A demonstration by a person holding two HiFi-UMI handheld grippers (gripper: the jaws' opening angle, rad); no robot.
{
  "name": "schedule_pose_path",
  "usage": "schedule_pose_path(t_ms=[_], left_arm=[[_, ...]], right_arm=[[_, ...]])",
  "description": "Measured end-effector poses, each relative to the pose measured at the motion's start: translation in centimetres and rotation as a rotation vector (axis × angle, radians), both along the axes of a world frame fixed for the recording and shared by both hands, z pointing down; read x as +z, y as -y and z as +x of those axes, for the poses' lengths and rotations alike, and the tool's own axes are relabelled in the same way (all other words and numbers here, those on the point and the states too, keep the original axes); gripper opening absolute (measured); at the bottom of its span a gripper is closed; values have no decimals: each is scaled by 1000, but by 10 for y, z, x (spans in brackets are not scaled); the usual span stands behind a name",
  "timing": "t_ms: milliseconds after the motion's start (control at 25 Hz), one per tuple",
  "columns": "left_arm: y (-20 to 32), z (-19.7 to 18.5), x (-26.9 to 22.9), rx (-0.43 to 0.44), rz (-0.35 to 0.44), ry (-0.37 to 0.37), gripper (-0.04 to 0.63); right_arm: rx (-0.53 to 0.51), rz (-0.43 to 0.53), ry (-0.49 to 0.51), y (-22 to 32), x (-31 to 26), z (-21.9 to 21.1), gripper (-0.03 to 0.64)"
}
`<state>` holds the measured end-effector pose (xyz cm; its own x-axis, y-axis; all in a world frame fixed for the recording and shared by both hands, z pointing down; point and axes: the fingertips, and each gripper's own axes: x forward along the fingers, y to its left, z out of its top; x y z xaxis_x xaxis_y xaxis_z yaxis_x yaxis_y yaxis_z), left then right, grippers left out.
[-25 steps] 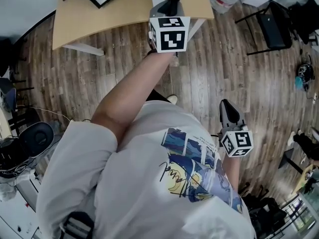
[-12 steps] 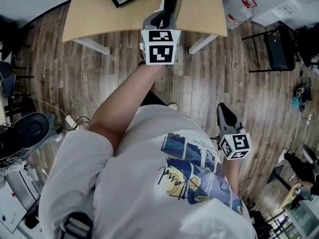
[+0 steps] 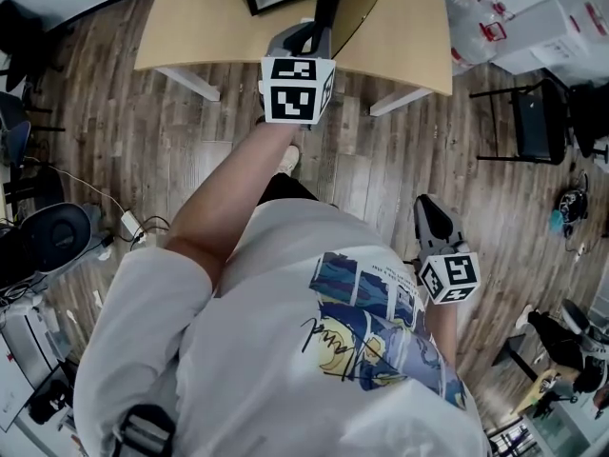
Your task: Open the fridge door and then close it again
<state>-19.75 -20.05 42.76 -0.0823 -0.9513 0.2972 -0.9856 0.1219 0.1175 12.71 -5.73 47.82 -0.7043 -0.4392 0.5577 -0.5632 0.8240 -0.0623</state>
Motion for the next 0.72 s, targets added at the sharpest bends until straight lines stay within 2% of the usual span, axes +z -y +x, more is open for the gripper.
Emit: schedule_pose_path(t_ms=[160,280,720], left_arm=[[0,-29,0,-16,6,-6,50],[3,-50,-1,-28,15,1,12],[13,-119,-3,-36,43,6,6]], right_arm=[[-22,5,0,8,-2,-23,28],[-35,4,-5,14,-3,-38,28],[-68,23,-22,39,-5,-90,28]])
